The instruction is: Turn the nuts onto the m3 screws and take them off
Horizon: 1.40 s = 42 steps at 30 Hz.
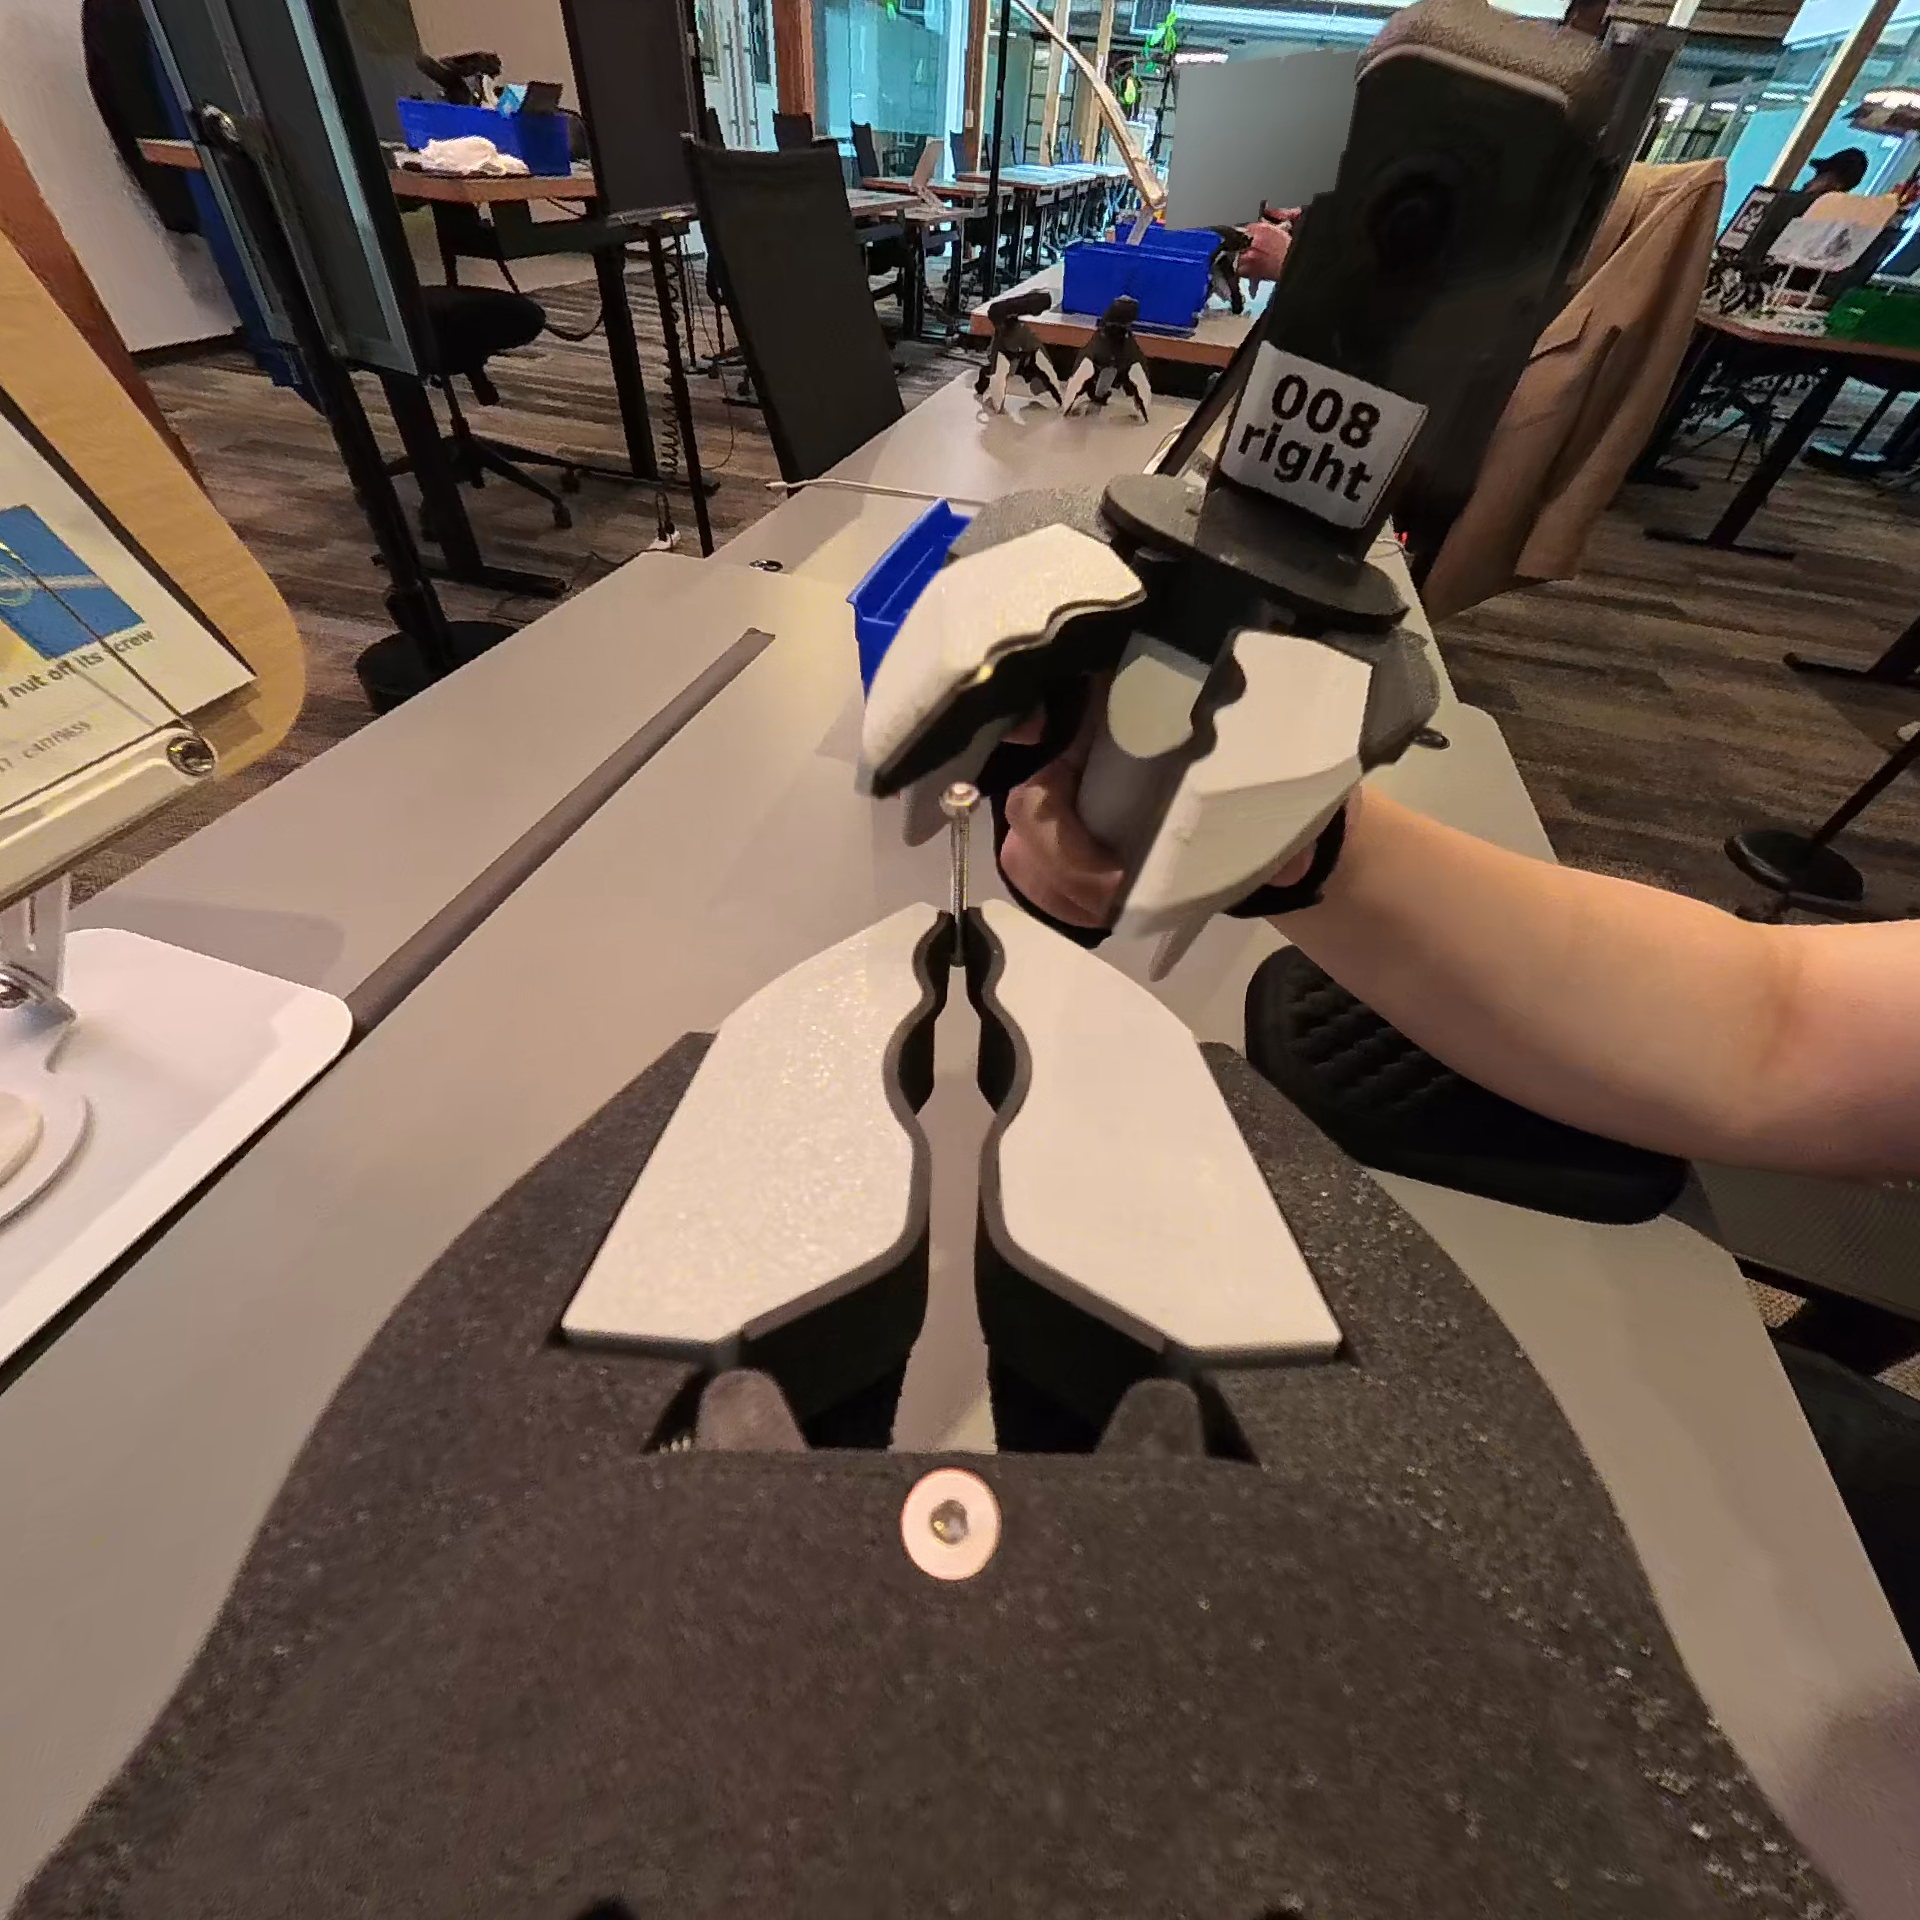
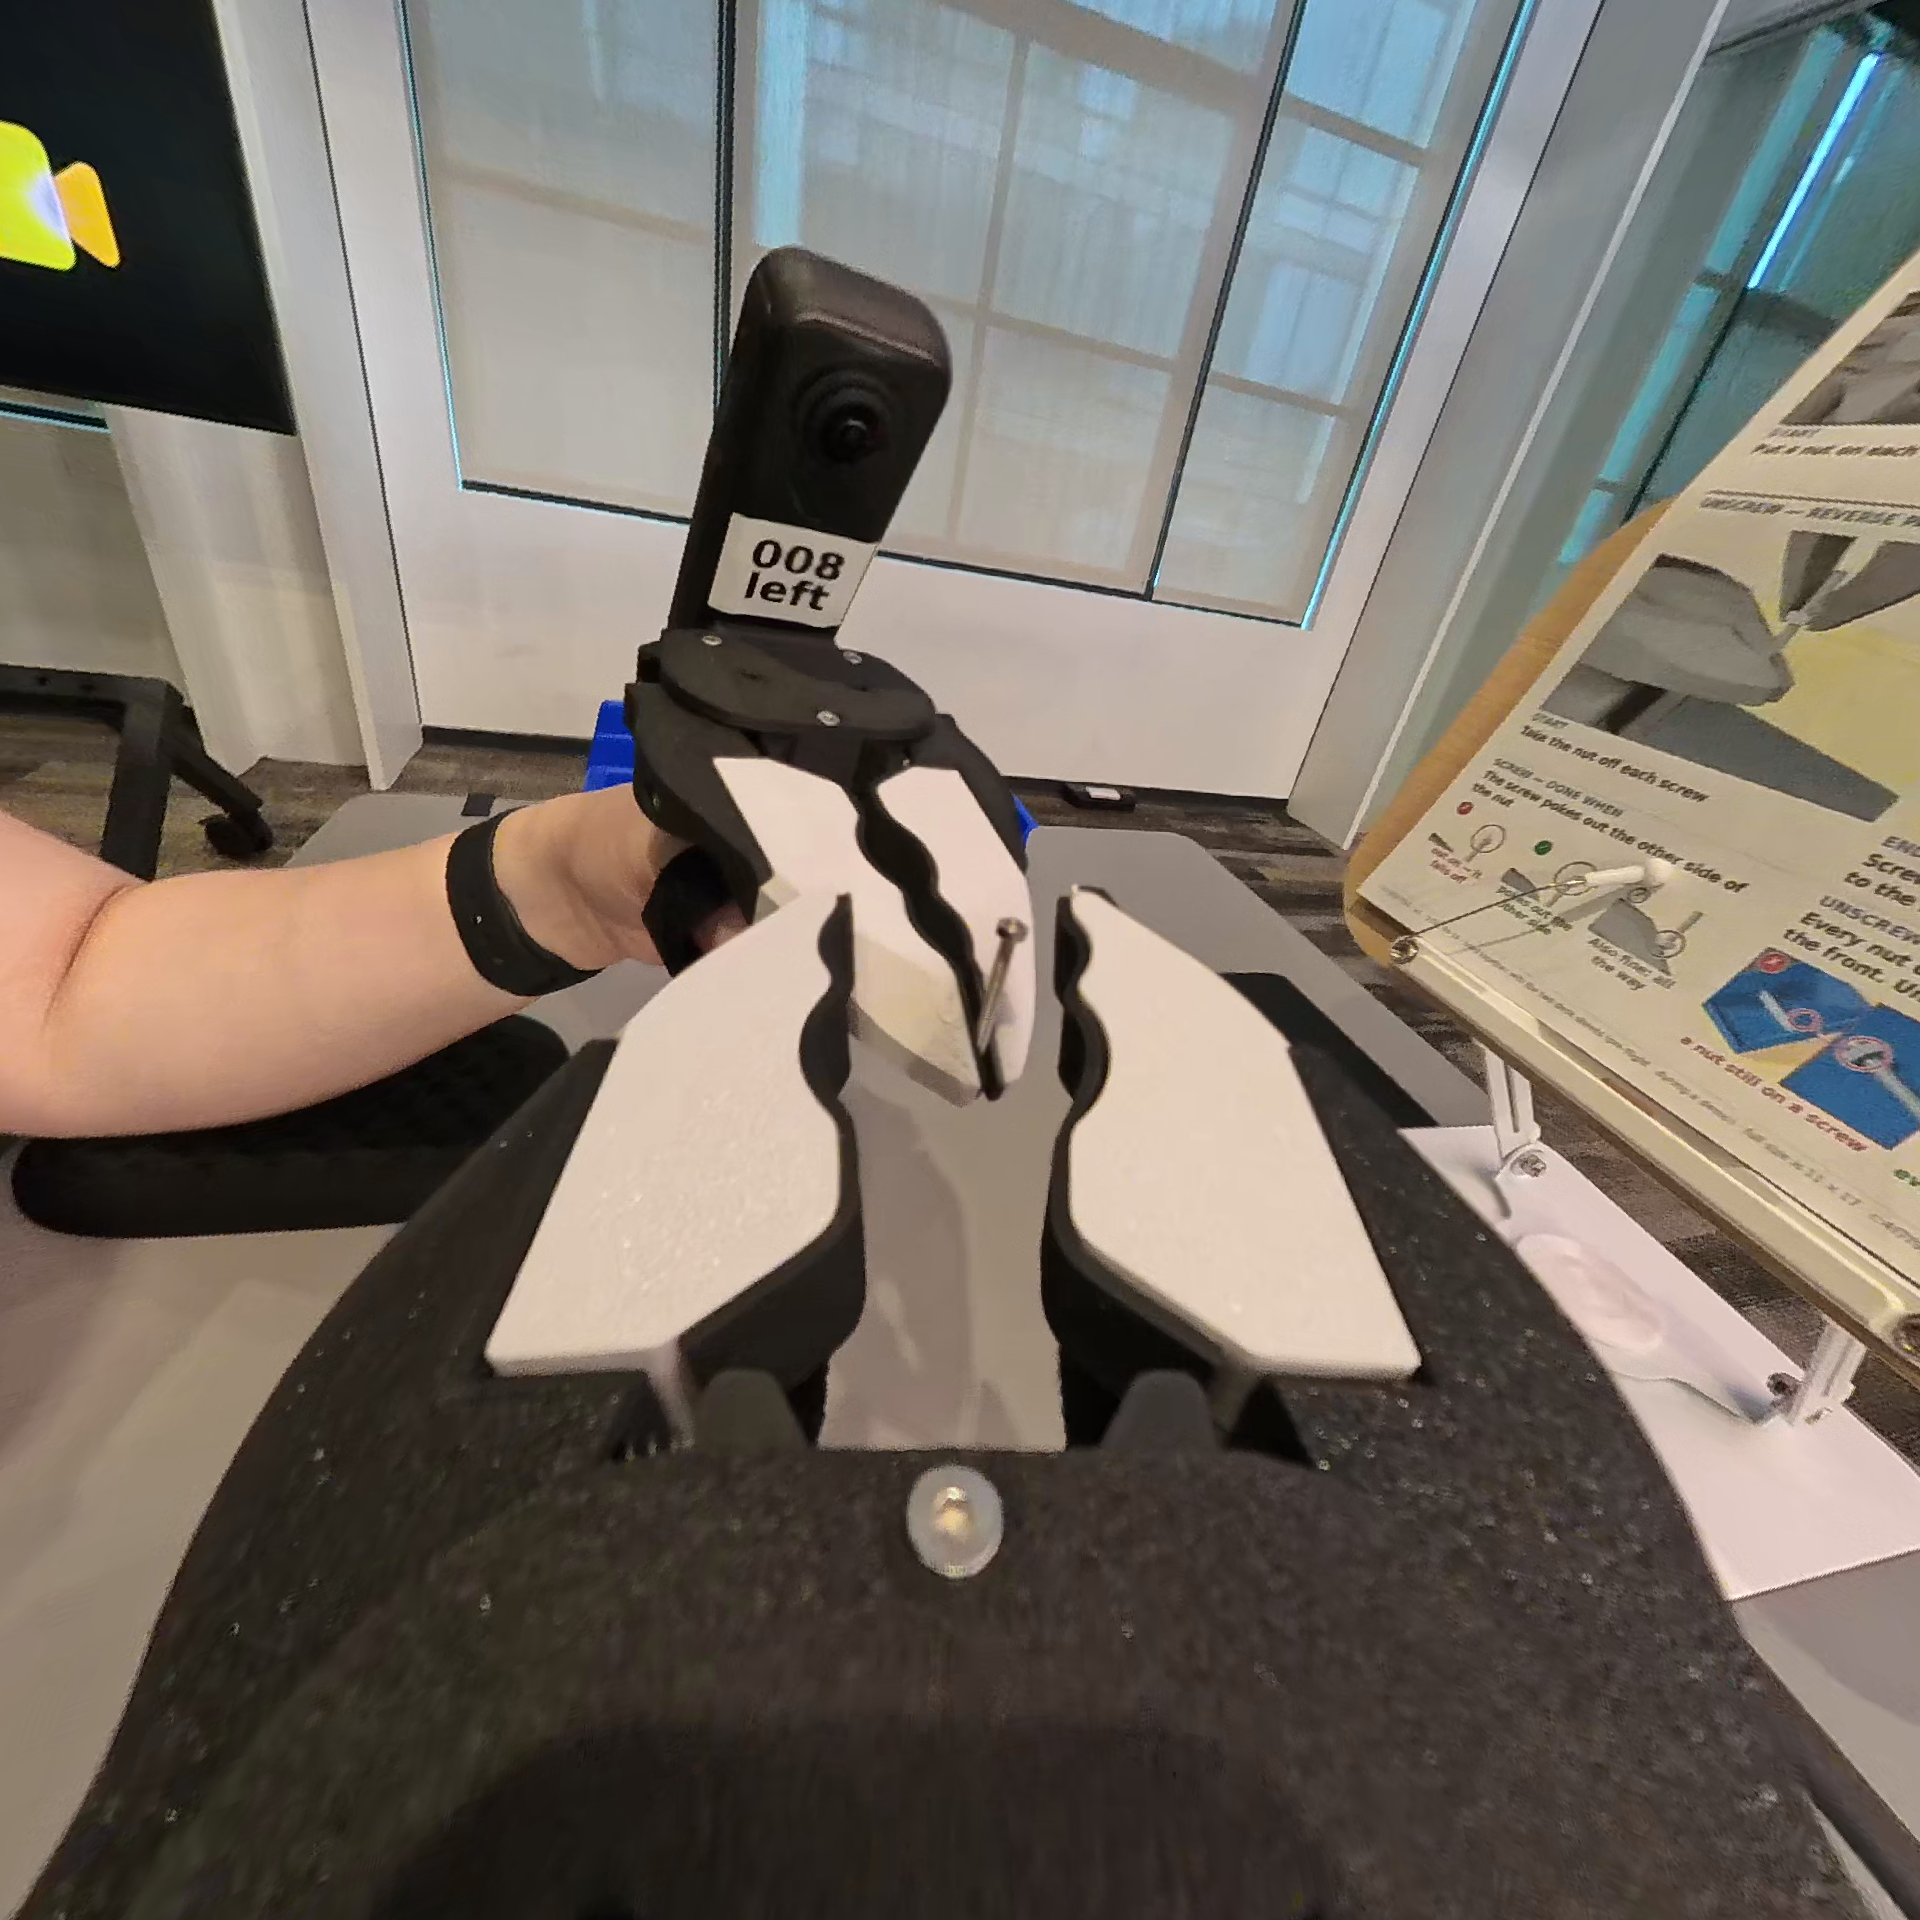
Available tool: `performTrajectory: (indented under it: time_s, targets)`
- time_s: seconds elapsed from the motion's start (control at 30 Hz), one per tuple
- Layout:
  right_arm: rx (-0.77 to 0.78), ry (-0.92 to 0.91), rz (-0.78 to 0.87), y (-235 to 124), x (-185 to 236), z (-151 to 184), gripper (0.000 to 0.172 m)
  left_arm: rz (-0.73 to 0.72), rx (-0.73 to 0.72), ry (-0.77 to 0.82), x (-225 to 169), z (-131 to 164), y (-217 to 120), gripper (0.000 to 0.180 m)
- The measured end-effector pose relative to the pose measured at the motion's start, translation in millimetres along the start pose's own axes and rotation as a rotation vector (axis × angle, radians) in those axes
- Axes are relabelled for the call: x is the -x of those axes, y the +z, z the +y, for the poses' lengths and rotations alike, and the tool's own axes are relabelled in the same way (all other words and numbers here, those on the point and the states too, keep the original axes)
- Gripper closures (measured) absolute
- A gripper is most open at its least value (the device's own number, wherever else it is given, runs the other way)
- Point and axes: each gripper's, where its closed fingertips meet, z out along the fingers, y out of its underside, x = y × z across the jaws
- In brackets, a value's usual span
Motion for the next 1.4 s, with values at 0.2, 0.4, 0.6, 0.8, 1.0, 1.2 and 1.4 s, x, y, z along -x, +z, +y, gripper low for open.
performTrajectory:
  time_s: [0.2, 0.4, 0.6, 0.8, 1.0, 1.2, 1.4]
  targets:
    - [0.025, 0.007, -0.028, -3, 2, 2, 0.137, -0.024, 0.0, -0.002, 6, 0, -3, 0.178]
    - [-0.007, 0.03, -0.015, -3, -1, -1, 0.131, 0.017, -0.012, -0.014, -1, -2, -1, 0.178]
    - [-0.026, 0.052, -0.108, 5, 16, -2, 0.125, 0.037, 0.004, 0.005, -10, 0, 6, 0.178]
    - [-0.018, 0.065, -0.125, 2, 16, -2, 0.121, 0.017, 0.001, 0.01, -6, 0, 3, 0.178]
    - [-0.033, 0.074, -0.116, -7, 10, -5, 0.125, 0.004, -0.026, -0.016, 1, -5, -5, 0.178]
    - [-0.035, 0.084, -0.123, 2, 15, -3, 0.117, 0.03, -0.009, 0.01, -9, -3, 2, 0.178]
    - [0.019, 0.056, -0.153, 10, 25, 5, 0.114, 0.021, 0.014, 0.034, -10, 0, 6, 0.178]
